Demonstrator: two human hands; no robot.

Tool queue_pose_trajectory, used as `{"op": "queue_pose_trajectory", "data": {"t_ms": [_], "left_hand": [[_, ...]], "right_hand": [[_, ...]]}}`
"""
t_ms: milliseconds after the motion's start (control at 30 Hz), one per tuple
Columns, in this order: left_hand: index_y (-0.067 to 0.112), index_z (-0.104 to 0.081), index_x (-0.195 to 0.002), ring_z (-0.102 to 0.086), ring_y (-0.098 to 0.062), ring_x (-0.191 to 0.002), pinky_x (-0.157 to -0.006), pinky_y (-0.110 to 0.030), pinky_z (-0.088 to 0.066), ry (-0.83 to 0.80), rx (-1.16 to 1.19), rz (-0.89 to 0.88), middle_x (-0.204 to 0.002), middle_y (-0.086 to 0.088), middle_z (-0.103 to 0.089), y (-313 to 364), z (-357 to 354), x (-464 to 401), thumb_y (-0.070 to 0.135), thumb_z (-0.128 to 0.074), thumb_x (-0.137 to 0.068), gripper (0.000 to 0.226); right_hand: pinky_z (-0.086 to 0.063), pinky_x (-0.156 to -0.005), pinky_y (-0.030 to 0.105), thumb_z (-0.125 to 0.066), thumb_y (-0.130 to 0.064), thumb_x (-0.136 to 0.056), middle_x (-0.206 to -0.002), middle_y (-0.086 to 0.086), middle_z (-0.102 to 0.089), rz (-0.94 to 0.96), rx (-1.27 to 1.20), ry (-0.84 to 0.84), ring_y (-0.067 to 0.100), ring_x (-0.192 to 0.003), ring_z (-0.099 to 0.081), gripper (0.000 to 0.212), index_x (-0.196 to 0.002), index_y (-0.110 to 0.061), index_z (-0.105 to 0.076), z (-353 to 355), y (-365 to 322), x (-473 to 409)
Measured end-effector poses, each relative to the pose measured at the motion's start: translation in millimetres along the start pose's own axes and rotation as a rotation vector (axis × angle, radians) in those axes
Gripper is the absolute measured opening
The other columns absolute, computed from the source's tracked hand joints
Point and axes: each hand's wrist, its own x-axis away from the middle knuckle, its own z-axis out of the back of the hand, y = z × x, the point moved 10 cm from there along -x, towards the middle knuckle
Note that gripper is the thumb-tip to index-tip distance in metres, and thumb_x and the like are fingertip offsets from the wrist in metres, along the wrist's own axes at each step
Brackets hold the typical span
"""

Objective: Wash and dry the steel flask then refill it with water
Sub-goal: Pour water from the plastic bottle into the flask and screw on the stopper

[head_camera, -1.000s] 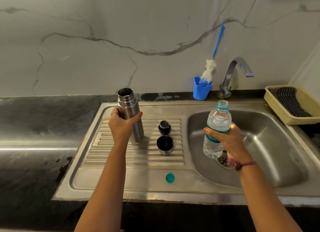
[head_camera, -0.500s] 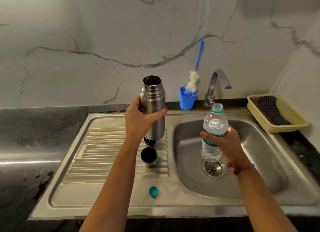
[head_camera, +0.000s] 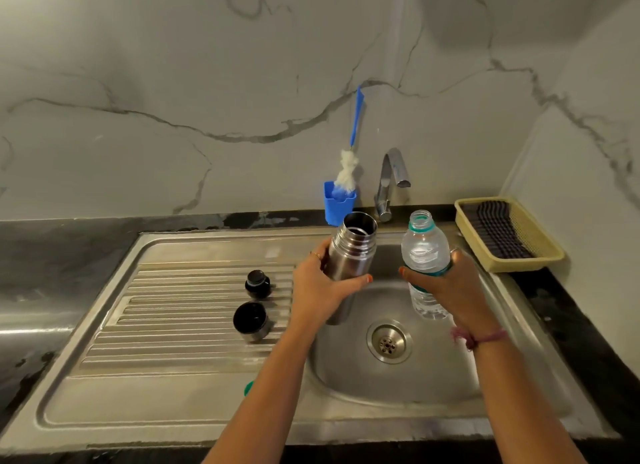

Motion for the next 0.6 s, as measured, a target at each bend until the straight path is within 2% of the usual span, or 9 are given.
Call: {"op": "queue_pose_trajectory", "data": {"t_ms": [67,133,233,333,467,533,600], "left_hand": [[0.025,-0.057,-0.128,-0.062,-0.004,-0.102,-0.091,-0.027,-0.053,-0.004,-0.019,0.007,-0.113,0.013,-0.066,-5.1,-11.9,3.0,0.032,-0.092,-0.062,0.074],[0.025,-0.057,-0.13,-0.062,-0.006,-0.104,-0.094,-0.032,-0.055,-0.011,-0.006,0.016,-0.116,0.011,-0.067,-10.0,-22.3,5.7,0.032,-0.092,-0.062,0.078],[0.024,-0.054,-0.136,-0.062,-0.005,-0.108,-0.096,-0.032,-0.054,-0.015,-0.003,0.025,-0.12,0.011,-0.066,-13.7,-33.7,9.5,0.034,-0.093,-0.06,0.085],[0.024,-0.058,-0.133,-0.063,-0.004,-0.105,-0.094,-0.031,-0.055,-0.009,-0.007,0.022,-0.117,0.012,-0.068,-14.0,-41.2,11.9,0.034,-0.094,-0.059,0.083],[0.027,-0.057,-0.134,-0.064,-0.003,-0.105,-0.093,-0.028,-0.055,-0.005,0.034,0.043,-0.116,0.014,-0.068,-16.3,-49.0,16.1,0.027,-0.094,-0.058,0.085],[0.029,-0.056,-0.135,-0.063,-0.002,-0.105,-0.092,-0.025,-0.054,-0.008,0.044,0.054,-0.116,0.015,-0.067,-16.4,-52.0,18.1,0.027,-0.094,-0.058,0.086],[0.033,-0.054,-0.134,-0.063,0.001,-0.103,-0.087,-0.018,-0.052,-0.012,0.044,0.059,-0.115,0.018,-0.066,-15.2,-53.3,19.7,0.026,-0.094,-0.06,0.085]], "right_hand": [[-0.046,-0.058,0.008,-0.087,-0.016,-0.065,-0.078,-0.009,-0.064,0.022,0.054,0.008,0.002,-0.068,-0.063,0.043,-0.099,-0.012,-0.06,9.2,-2.9,-1.8],[-0.043,-0.067,0.012,-0.088,-0.017,-0.064,-0.087,-0.005,-0.064,0.054,0.088,-0.006,0.008,-0.079,-0.061,0.05,-0.104,-0.017,-0.058,15.8,-9.6,-2.8],[-0.04,-0.07,0.012,-0.087,-0.01,-0.064,-0.086,-0.013,-0.06,0.168,0.112,-0.024,0.005,-0.08,-0.058,0.053,-0.103,-0.024,-0.054,26.2,-27.6,-3.6],[-0.044,-0.08,0.01,-0.087,-0.009,-0.064,-0.099,-0.008,-0.063,0.276,0.153,-0.06,0.012,-0.092,-0.061,0.059,-0.115,-0.019,-0.058,32.0,-38.0,-7.4],[-0.04,-0.082,-0.002,-0.088,-0.011,-0.063,-0.106,-0.007,-0.063,0.378,0.239,-0.071,0.011,-0.095,-0.061,0.063,-0.119,-0.012,-0.061,37.7,-41.6,-12.8],[-0.044,-0.082,0.003,-0.088,-0.016,-0.063,-0.109,-0.006,-0.066,0.395,0.293,-0.09,0.011,-0.096,-0.062,0.062,-0.119,-0.014,-0.061,37.6,-41.5,-16.6],[-0.051,-0.084,0.019,-0.088,-0.025,-0.063,-0.111,-0.004,-0.068,0.417,0.381,-0.098,0.013,-0.099,-0.063,0.064,-0.121,-0.017,-0.061,35.9,-41.0,-20.6]]}}
